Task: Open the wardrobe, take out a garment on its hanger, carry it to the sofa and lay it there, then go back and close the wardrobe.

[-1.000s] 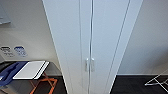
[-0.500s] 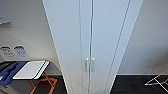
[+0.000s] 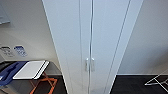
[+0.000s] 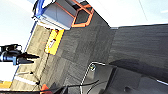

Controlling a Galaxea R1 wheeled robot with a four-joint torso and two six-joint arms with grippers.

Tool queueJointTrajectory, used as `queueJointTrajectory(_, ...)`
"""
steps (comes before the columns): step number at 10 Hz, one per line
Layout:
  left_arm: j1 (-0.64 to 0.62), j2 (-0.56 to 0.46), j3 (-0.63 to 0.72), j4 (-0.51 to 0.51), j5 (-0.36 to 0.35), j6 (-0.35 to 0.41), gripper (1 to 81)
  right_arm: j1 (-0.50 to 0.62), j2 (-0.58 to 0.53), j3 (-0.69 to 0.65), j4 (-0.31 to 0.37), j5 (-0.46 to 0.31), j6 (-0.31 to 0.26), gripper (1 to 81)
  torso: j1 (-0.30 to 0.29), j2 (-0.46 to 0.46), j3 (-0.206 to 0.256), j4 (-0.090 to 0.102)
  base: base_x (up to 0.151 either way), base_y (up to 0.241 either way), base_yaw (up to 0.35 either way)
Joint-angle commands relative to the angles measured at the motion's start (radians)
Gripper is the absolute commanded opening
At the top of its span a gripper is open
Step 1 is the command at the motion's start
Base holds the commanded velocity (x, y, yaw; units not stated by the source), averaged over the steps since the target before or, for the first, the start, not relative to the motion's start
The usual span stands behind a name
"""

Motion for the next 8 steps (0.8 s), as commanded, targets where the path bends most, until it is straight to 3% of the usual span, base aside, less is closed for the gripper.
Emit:
queueJointTrajectory(1,-0.151,-0.106,0.102,0.087,-0.015,0.005,81.1,0.174,-0.092,0.093,-0.032,-0.027,0.006,81.1,0.0,0.0,0.0,0.0,0.0,0.0,0.0)
queueJointTrajectory(5,-0.32,-0.142,0.155,0.082,0.0,0.004,81.1,0.326,-0.123,0.148,-0.026,-0.059,0.016,81.1,0.0,0.0,-0.001,0.0,0.0,0.0,0.0)
queueJointTrajectory(8,-0.435,-0.159,0.211,0.076,0.096,0.002,81.1,0.421,-0.105,0.159,-0.021,-0.081,0.03,81.1,0.001,0.001,-0.002,0.0,0.0,0.0,0.0)
